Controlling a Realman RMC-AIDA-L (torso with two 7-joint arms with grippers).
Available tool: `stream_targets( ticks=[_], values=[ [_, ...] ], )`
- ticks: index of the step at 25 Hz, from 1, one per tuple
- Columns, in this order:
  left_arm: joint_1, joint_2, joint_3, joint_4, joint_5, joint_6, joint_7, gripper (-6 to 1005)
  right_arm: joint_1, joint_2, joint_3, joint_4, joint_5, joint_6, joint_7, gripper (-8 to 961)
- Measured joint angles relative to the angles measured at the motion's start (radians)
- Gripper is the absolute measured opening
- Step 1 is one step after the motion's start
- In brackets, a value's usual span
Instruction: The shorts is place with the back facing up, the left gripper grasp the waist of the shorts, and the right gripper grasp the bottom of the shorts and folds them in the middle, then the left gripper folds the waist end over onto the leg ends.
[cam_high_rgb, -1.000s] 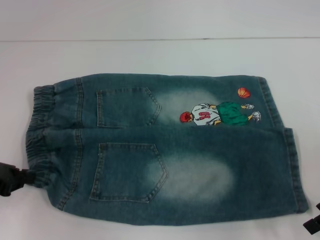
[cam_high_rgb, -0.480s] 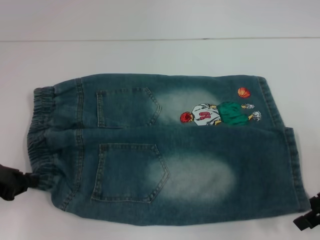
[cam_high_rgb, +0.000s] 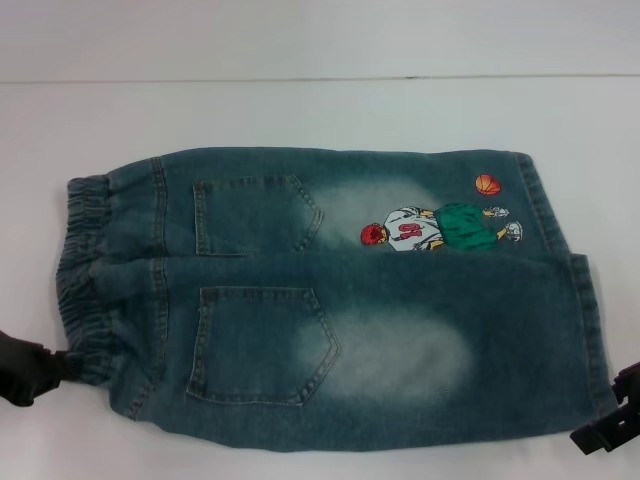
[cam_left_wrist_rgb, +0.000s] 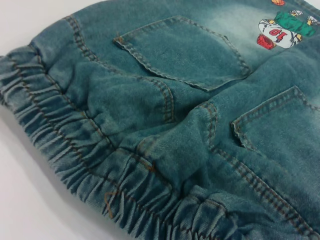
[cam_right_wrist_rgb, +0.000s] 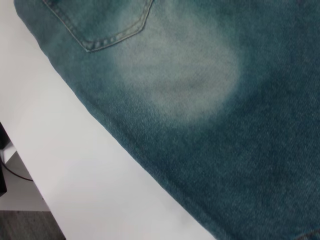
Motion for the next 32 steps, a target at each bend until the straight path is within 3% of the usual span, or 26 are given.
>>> stream_targets(
  ticks=[8,18,24,32],
  values=[
    [0.002,-0.003,-0.002,-0.004,0.000,0.000,0.000,53,-0.003,0.001,-0.001,0.034,0.004,0.026,-0.012,858],
    [0.002,-0.003,-0.003,-0.004,0.000,0.003,-0.004,52,-0.013,-0.003,0.005,0.022,-0.001,0.034,-0.014,402],
    [0.001,-0.003,-0.003,-0.007,0.000,0.003,-0.007,52,-0.018,-0.004,0.008,0.013,-0.003,0.042,-0.014,187],
    [-0.009,0.007,-0.077,-0.010,-0.010,0.025,-0.044,52,-0.058,0.001,0.029,-0.049,0.070,0.063,-0.025,17]
  ],
)
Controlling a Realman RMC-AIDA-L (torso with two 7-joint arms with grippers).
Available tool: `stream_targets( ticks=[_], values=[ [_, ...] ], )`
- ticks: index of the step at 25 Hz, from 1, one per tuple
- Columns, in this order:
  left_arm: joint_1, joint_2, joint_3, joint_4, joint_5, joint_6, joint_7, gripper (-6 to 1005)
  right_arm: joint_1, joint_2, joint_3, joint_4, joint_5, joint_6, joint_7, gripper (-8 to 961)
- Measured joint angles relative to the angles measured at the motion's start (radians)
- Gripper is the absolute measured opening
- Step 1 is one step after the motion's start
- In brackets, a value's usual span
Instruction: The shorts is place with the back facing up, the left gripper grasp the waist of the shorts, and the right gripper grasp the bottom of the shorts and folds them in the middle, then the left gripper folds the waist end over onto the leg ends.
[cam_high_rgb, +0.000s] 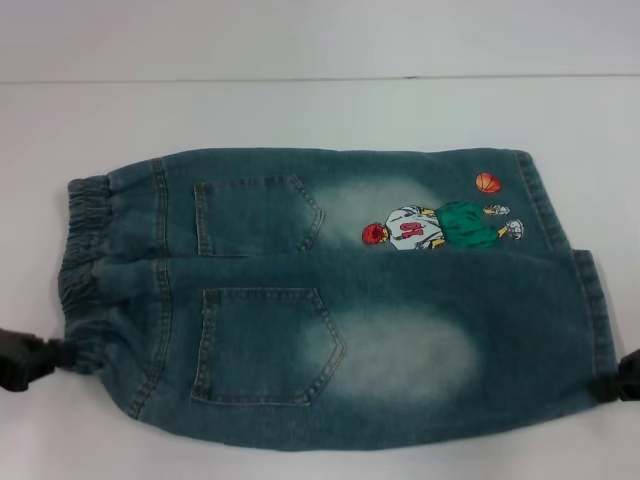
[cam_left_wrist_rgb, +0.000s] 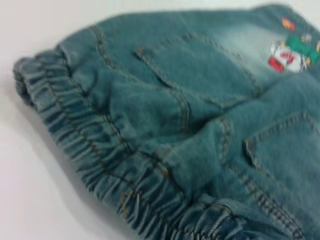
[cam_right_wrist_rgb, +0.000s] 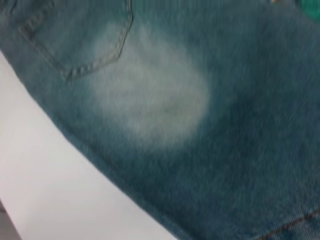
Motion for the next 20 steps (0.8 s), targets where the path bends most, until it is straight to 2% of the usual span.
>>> stream_targets(
  ticks=[4,10,14,20],
  values=[
    [0.000,0.017,-0.056,0.005,-0.049,0.044,-0.015,52,-0.009,-0.005,0.050,-0.005,0.059,0.001,-0.028,17],
    [-0.006,0.039,-0.113,0.018,-0.155,0.086,-0.084,52,0.000,-0.011,0.193,-0.005,0.205,0.012,-0.004,17],
    [-0.029,0.038,-0.110,0.025,-0.184,0.050,-0.133,51,0.002,-0.013,0.250,-0.002,0.298,0.054,0.024,17],
    [-0.086,0.022,-0.055,0.020,-0.180,-0.059,-0.200,51,0.007,-0.002,0.253,0.009,0.325,0.190,0.029,17]
  ],
)
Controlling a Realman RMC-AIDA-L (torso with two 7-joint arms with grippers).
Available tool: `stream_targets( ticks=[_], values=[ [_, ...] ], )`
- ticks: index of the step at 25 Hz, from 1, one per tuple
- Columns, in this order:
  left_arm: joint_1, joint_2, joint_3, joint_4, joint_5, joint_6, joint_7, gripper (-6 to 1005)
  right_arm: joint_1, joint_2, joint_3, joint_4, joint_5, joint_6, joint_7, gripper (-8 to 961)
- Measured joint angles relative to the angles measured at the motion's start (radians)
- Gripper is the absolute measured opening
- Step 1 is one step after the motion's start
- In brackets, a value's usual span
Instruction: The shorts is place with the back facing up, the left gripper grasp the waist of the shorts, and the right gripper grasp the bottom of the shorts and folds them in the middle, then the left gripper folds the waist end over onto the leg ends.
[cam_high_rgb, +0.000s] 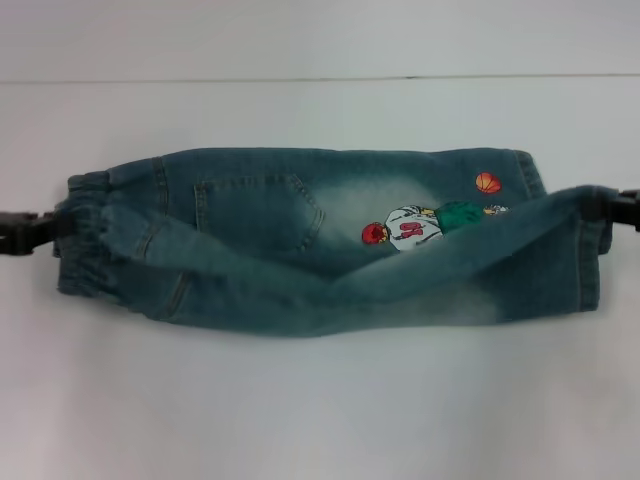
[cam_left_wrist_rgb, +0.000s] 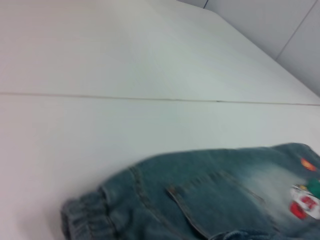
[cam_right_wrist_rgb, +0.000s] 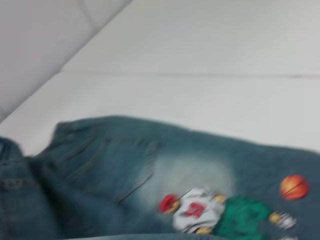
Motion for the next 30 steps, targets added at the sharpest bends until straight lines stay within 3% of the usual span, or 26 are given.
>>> stream_targets(
  ticks=[5,10,21,30],
  values=[
    [-0.026,-0.015,0.087,-0.005,0.001,-0.148,-0.053,51,0.012,0.002,-0.005,0.062,0.011,0.150,-0.004,16],
    [-0.050,-0.028,0.096,-0.023,-0.001,-0.261,-0.058,51,0.019,-0.004,-0.005,0.127,0.025,0.297,-0.019,16],
    [-0.076,-0.043,0.175,-0.069,-0.004,-0.388,-0.061,51,0.077,-0.001,-0.067,0.178,0.030,0.396,-0.054,16],
    [-0.080,-0.045,0.184,-0.073,-0.005,-0.450,-0.071,73,0.103,-0.013,-0.144,0.232,0.021,0.515,-0.047,20]
  ],
)
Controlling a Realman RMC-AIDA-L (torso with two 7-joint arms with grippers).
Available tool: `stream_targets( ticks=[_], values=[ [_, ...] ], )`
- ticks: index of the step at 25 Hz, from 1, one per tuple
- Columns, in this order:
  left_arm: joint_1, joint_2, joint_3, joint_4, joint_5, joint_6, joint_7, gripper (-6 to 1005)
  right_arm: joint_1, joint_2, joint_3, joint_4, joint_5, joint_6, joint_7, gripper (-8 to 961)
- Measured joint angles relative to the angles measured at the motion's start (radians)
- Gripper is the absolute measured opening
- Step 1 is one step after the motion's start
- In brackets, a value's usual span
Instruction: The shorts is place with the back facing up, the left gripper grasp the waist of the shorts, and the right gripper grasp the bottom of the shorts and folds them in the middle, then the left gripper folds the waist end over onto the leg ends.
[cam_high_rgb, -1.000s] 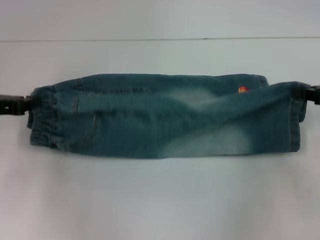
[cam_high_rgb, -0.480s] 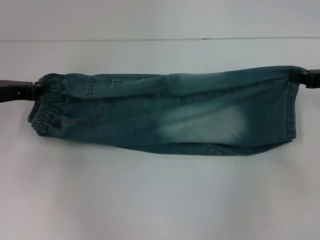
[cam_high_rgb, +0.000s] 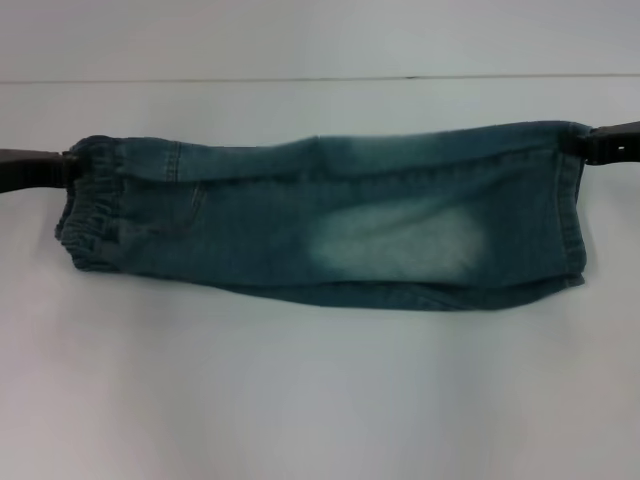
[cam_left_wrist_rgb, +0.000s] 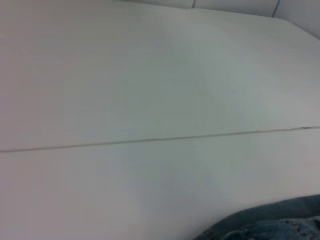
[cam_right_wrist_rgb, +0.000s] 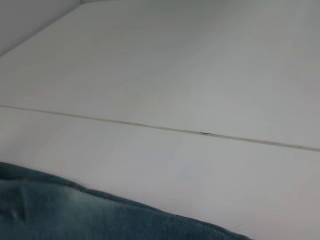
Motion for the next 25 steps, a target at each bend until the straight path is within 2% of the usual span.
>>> stream_targets(
  ticks=[7,10,15,19,21,22,23,24,25],
  values=[
    [-0.009,-0.006,0.039,-0.030,0.004,-0.077,-0.007,126,0.002,-0.008,-0.032,0.025,-0.002,0.048,-0.009,25],
    [-0.008,-0.010,0.067,-0.029,0.001,-0.099,0.001,148,0.002,-0.002,-0.047,0.027,0.000,0.066,-0.039,27],
    [-0.001,-0.034,0.085,-0.005,-0.003,-0.181,0.023,186,-0.002,0.009,-0.042,0.018,0.007,0.105,-0.065,30],
    [0.001,-0.036,0.088,0.003,-0.005,-0.208,0.034,216,-0.009,0.006,-0.040,0.007,0.007,0.112,-0.062,176],
    [0.011,-0.036,0.087,0.010,-0.031,-0.208,0.069,285,-0.019,0.008,-0.039,-0.016,0.009,0.110,-0.062,252],
    [0.019,-0.037,0.087,0.013,-0.053,-0.201,0.088,319,-0.025,0.010,-0.040,-0.027,0.012,0.103,-0.064,293],
    [0.048,-0.034,0.083,0.026,-0.133,-0.157,0.145,353,-0.033,0.012,-0.041,-0.040,0.018,0.090,-0.069,333],
    [0.048,-0.034,0.083,0.026,-0.133,-0.157,0.145,388,-0.041,0.013,-0.043,-0.052,0.030,0.074,-0.078,373],
    [0.076,-0.026,0.080,0.037,-0.199,-0.102,0.190,422,-0.052,0.014,-0.044,-0.064,0.052,0.045,-0.093,414]
  ],
)
